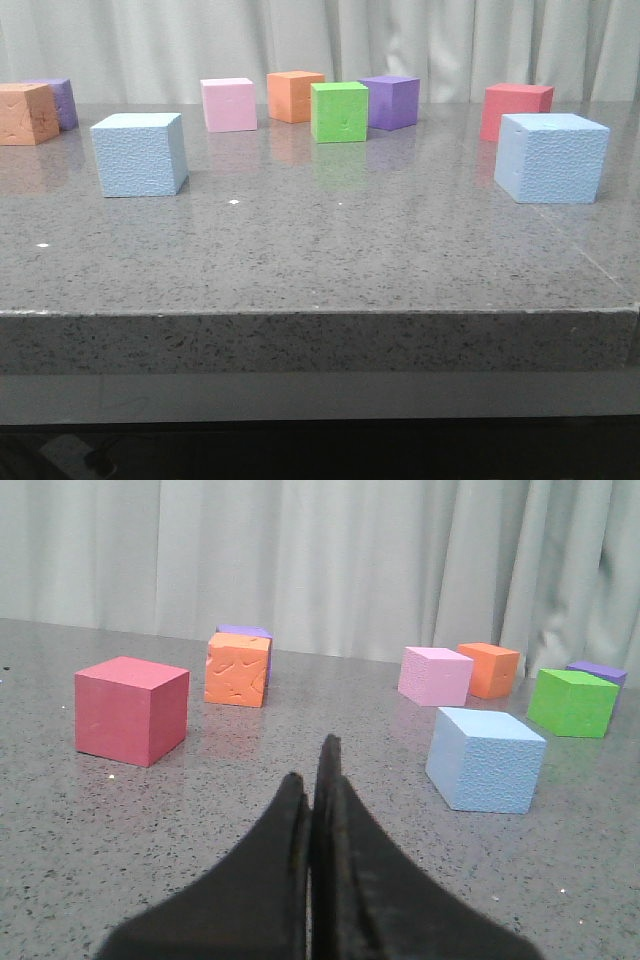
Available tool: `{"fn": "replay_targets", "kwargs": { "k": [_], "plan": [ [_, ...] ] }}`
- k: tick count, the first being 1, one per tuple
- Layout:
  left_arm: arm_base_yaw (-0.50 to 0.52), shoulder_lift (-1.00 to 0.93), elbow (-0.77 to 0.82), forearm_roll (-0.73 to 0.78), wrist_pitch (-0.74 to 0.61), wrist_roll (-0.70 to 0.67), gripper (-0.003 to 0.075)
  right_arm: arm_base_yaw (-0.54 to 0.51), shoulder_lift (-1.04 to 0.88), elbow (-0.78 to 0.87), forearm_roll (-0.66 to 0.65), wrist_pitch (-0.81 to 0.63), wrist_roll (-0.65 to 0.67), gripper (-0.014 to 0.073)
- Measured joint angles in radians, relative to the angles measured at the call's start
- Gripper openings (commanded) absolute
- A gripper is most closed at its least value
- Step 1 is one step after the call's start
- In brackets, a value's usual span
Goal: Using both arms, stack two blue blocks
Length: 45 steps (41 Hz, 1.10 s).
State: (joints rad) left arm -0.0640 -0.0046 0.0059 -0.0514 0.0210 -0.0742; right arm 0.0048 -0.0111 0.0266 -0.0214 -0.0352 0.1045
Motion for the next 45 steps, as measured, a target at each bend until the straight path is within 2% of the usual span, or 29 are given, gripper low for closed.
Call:
{"fn": "replay_targets", "kwargs": {
  "k": [28, 36, 39, 45],
  "plan": [
    [0.000, 0.000, 0.000, 0.000, 0.000, 0.000, -0.0020, 0.000, 0.000, 0.000, 0.000, 0.000, 0.000, -0.0118],
    [0.000, 0.000, -0.006, 0.002, -0.070, 0.000, -0.0020, 0.000, 0.000, -0.002, 0.000, -0.025, 0.000, -0.0118],
    [0.000, 0.000, -0.041, 0.002, -0.061, 0.000, -0.0020, 0.000, 0.000, -0.043, 0.000, -0.005, 0.000, -0.0118],
    [0.000, 0.002, -0.232, 0.002, 0.032, 0.000, -0.0020, 0.000, 0.000, -0.218, -0.008, 0.113, 0.000, -0.0118]
  ]
}}
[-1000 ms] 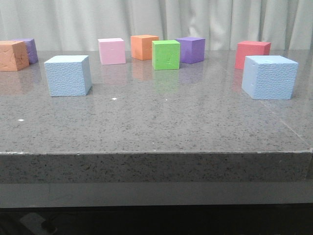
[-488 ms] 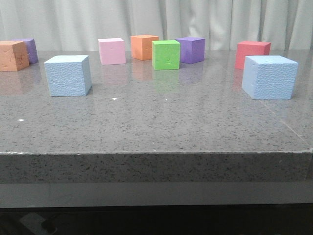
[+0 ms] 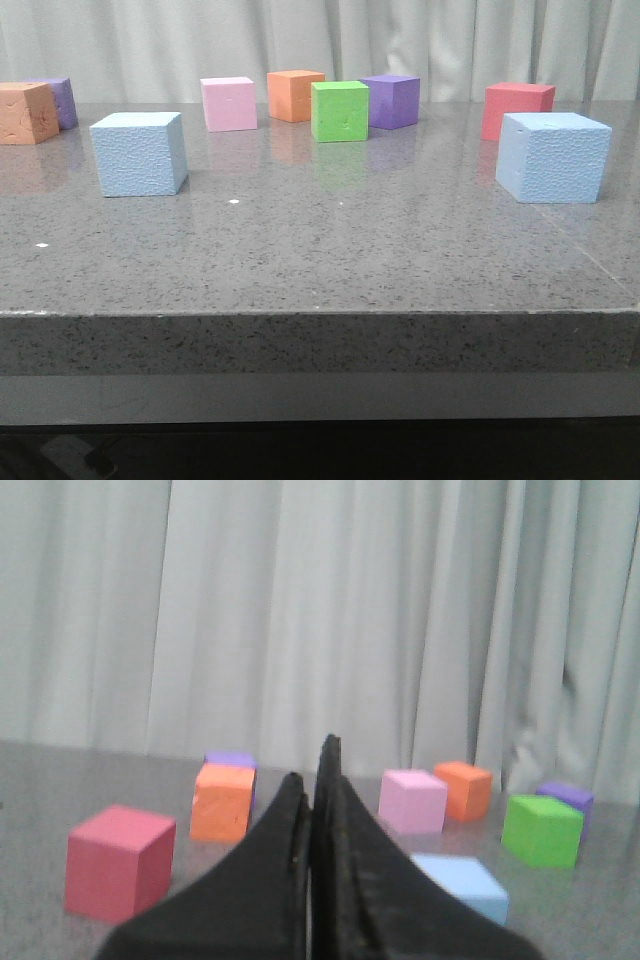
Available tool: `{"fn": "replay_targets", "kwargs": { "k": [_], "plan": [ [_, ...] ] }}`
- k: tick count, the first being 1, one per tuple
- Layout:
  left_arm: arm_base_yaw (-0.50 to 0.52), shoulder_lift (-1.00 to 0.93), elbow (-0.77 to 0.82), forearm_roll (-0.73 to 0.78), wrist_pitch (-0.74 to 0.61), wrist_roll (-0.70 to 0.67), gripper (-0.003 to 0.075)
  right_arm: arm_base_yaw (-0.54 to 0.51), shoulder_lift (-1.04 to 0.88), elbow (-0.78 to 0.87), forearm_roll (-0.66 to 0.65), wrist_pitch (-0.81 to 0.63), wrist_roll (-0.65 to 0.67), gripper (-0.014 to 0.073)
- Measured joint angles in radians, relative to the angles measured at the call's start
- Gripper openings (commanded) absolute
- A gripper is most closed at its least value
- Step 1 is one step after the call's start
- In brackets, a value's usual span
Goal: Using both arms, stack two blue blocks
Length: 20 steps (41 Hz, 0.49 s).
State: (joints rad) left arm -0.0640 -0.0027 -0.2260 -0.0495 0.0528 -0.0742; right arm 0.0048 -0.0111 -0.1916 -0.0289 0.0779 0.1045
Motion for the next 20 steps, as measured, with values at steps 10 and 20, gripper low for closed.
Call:
{"fn": "replay_targets", "kwargs": {
  "k": [10, 20],
  "plan": [
    [0.000, 0.157, -0.378, 0.000, 0.328, 0.000, -0.0020, 0.000, 0.175, -0.364, -0.047, 0.344, 0.000, -0.0118],
    [0.000, 0.306, -0.496, 0.000, 0.504, 0.000, -0.0020, 0.000, 0.362, -0.516, -0.049, 0.624, 0.000, -0.0118]
  ]
}}
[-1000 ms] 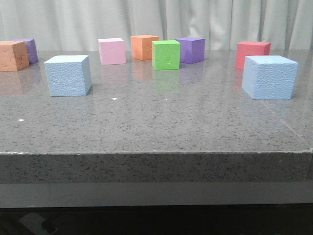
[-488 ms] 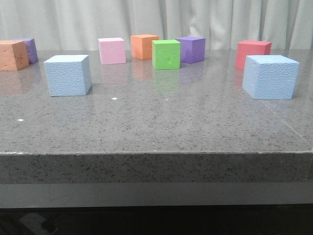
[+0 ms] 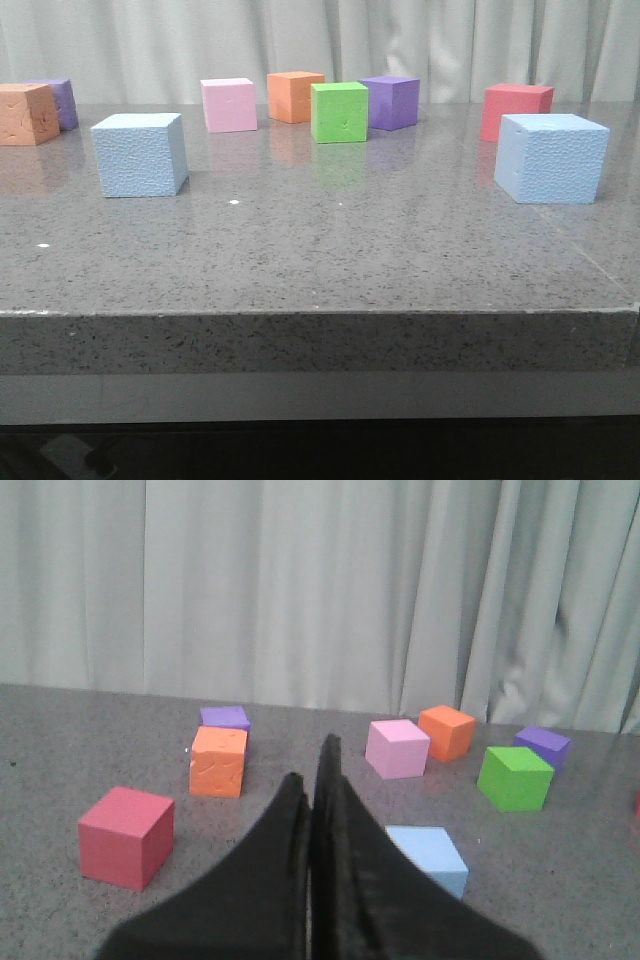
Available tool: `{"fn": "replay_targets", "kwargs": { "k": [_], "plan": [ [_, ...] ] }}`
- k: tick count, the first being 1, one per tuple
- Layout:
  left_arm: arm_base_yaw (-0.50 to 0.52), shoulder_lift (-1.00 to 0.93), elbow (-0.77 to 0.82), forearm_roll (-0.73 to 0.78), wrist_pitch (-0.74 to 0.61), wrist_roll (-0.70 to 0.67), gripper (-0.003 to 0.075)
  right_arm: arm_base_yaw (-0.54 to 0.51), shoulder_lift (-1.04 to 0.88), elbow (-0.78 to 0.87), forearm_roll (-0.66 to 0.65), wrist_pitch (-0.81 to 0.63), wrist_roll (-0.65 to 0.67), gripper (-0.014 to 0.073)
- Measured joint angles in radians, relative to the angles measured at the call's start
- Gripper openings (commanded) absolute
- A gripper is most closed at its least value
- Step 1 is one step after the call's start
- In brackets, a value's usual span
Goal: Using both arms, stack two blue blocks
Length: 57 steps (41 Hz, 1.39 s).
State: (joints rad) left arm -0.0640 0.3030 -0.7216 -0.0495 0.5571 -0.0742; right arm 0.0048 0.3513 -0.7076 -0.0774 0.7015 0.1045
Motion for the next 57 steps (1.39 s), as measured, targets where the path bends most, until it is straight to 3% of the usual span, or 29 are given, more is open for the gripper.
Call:
{"fn": "replay_targets", "kwargs": {
  "k": [10, 30, 32, 35, 38, 42, 46, 48, 57],
  "plan": [
    [0.000, 0.041, 0.039, 0.000, 0.033, 0.000, -0.0020, 0.000, 0.062, 0.000, 0.000, 0.034, 0.000, -0.0118],
    [0.000, 0.047, 0.081, 0.000, -0.021, 0.000, -0.0020, 0.000, 0.062, 0.000, -0.001, 0.038, 0.000, -0.0108],
    [0.000, 0.047, 0.081, 0.000, -0.021, 0.000, -0.0019, 0.000, 0.062, 0.000, -0.001, 0.038, 0.000, -0.0050],
    [0.000, 0.047, 0.081, 0.000, -0.021, 0.000, -0.0012, 0.000, 0.062, 0.000, -0.001, 0.038, 0.000, 0.0122],
    [0.000, 0.047, 0.081, 0.000, -0.026, 0.000, 0.0061, 0.000, 0.062, 0.000, -0.001, 0.040, 0.000, 0.0330],
    [0.000, 0.047, 0.081, 0.000, -0.044, 0.000, 0.0259, 0.000, 0.062, 0.000, -0.001, 0.041, 0.000, 0.0500],
    [0.000, 0.047, 0.081, 0.000, -0.050, 0.000, 0.0495, 0.000, 0.062, 0.000, -0.001, 0.041, 0.000, 0.0531],
    [0.000, 0.047, 0.081, 0.000, -0.050, 0.000, 0.0564, 0.000, 0.062, 0.000, -0.001, 0.041, 0.000, 0.0531],
    [0.000, 0.047, 0.081, -0.031, -0.050, 0.000, 0.0585, 0.000, 0.062, 0.000, -0.001, 0.041, 0.000, 0.0531]
  ]
}}
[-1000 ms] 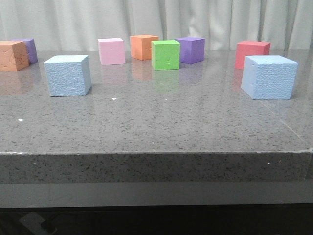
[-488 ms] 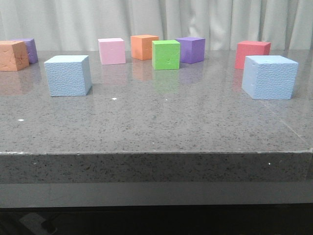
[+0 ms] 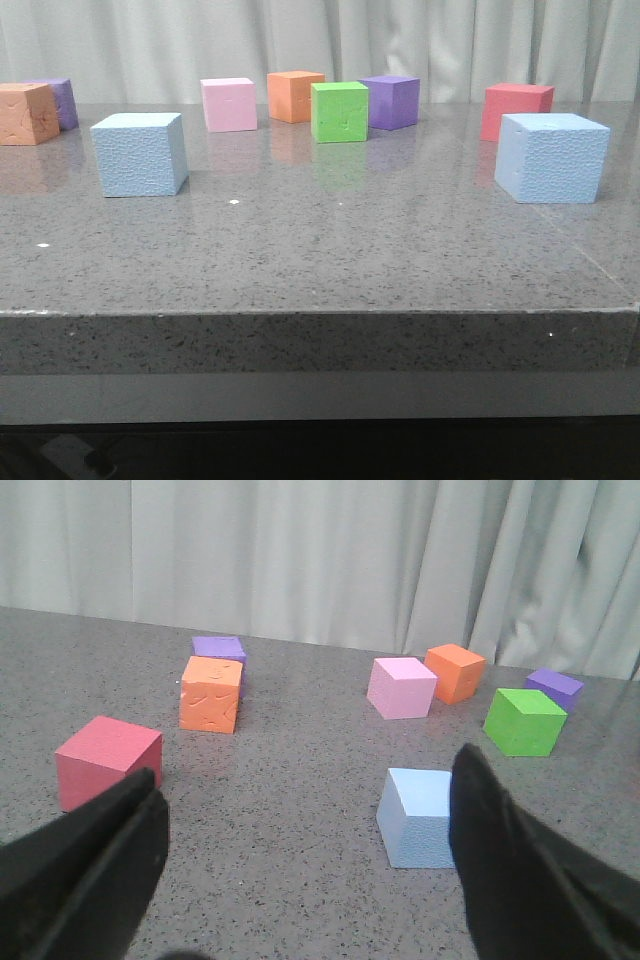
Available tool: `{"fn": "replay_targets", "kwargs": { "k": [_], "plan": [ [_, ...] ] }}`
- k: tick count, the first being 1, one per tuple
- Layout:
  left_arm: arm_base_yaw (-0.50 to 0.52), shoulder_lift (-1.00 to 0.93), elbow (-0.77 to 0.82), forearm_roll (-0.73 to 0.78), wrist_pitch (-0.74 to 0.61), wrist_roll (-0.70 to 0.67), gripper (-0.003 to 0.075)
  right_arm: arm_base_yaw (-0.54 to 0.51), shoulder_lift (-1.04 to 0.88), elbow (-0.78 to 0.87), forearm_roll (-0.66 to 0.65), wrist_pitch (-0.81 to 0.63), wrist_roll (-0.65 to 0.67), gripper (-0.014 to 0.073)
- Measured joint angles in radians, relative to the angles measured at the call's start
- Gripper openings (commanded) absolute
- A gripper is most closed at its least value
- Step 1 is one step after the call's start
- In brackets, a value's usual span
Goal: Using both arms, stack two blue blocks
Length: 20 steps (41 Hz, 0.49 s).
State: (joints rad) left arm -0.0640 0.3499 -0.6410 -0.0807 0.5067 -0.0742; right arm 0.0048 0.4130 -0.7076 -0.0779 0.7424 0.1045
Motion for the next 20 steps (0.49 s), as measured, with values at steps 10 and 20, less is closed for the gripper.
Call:
{"fn": "replay_targets", "kwargs": {
  "k": [10, 20],
  "plan": [
    [0.000, 0.000, 0.000, -0.002, 0.000, 0.000, 0.0585, 0.000, 0.000, 0.000, 0.024, 0.000, 0.000, 0.0531],
    [0.000, 0.000, 0.000, -0.002, 0.000, 0.000, 0.0585, 0.000, 0.038, 0.000, 0.030, 0.063, 0.000, 0.0538]
  ]
}}
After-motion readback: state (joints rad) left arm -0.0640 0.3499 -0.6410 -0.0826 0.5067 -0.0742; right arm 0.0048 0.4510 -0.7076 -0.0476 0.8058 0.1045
